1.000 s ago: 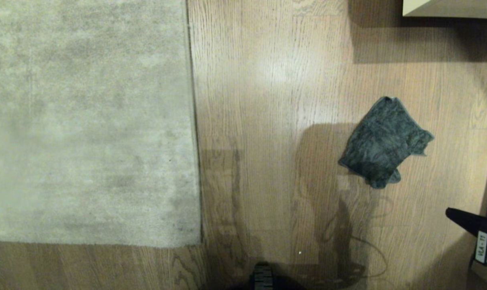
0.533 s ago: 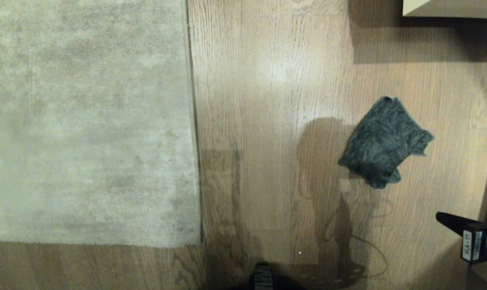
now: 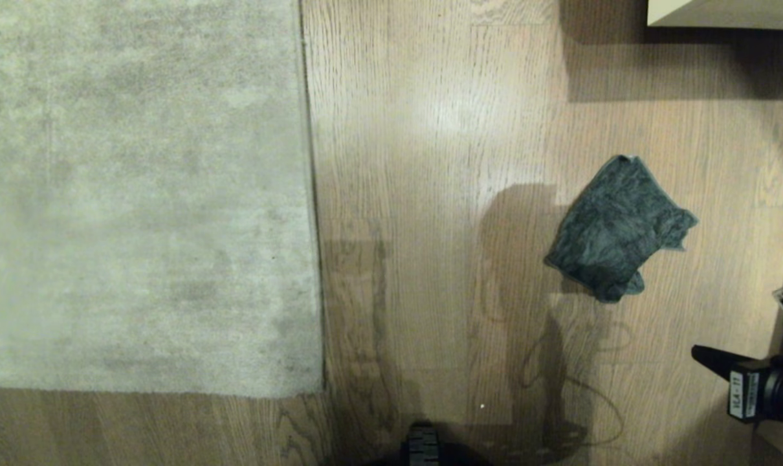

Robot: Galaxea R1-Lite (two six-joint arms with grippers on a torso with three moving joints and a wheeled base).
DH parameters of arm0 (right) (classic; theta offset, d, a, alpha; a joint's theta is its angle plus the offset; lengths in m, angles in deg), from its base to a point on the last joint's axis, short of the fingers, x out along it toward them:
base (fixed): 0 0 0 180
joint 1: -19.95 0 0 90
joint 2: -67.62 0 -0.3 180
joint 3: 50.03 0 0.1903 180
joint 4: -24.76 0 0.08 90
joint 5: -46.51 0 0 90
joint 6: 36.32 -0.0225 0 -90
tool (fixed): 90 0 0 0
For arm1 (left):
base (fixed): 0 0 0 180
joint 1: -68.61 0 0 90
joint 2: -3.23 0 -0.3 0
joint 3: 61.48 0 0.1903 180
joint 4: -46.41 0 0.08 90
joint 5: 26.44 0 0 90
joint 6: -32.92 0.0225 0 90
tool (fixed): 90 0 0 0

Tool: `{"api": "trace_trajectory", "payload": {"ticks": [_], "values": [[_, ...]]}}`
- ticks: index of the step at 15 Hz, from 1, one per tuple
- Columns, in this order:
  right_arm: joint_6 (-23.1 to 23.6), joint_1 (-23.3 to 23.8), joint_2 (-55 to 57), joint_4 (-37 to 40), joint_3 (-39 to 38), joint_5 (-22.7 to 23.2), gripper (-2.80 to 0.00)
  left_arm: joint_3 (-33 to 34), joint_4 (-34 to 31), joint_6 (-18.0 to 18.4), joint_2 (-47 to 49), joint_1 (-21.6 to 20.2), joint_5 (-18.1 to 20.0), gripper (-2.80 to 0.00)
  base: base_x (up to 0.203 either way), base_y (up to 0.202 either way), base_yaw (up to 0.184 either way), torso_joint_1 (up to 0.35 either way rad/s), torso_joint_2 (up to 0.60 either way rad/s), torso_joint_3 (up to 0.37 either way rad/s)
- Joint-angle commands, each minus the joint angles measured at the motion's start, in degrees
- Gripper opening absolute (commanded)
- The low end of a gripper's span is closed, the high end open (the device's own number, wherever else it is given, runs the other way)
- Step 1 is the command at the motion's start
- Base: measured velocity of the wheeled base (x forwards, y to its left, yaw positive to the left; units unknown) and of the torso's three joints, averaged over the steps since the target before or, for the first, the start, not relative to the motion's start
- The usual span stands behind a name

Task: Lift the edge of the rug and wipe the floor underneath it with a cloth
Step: Pick up the rag

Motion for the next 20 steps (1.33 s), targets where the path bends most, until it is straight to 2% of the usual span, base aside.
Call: {"api": "trace_trajectory", "payload": {"ticks": [1,4,11,15,18,19,20], "values": [[-0.2,0.0,1.7,-1.8,-0.3,0.1,-2.80,0.0,0.0,0.0,0.1,0.0,0.0,-2.80,0.000,0.000,0.000,0.000,0.00,0.000],[-0.7,0.1,3.9,-4.9,-0.7,0.1,-2.80,0.0,0.0,0.0,0.1,0.0,0.0,-2.80,0.000,0.000,0.000,0.000,0.00,0.000],[-0.7,0.6,6.2,-5.7,-0.7,0.1,-2.80,0.0,0.0,0.0,0.1,-0.1,0.0,-2.80,0.000,0.000,0.000,0.000,0.00,0.000],[-0.5,0.5,10.6,-11.1,0.0,0.1,-2.80,0.0,0.0,0.0,0.1,0.0,0.0,-2.80,0.000,0.000,0.000,0.000,0.00,0.000],[-0.7,0.6,11.3,-11.2,0.4,0.1,-2.80,0.0,0.0,0.0,0.1,0.0,0.0,-2.80,0.000,0.000,0.000,0.000,0.00,0.000],[-0.8,0.6,11.2,-11.3,0.4,0.1,0.00,0.0,0.0,0.0,0.1,-0.1,0.0,-2.80,0.000,0.000,0.000,0.000,0.00,0.000],[-0.7,0.5,11.1,-11.4,0.5,0.2,0.00,0.0,0.0,0.0,0.1,-0.1,0.0,-2.80,0.000,0.000,0.000,0.000,0.00,0.000]]}}
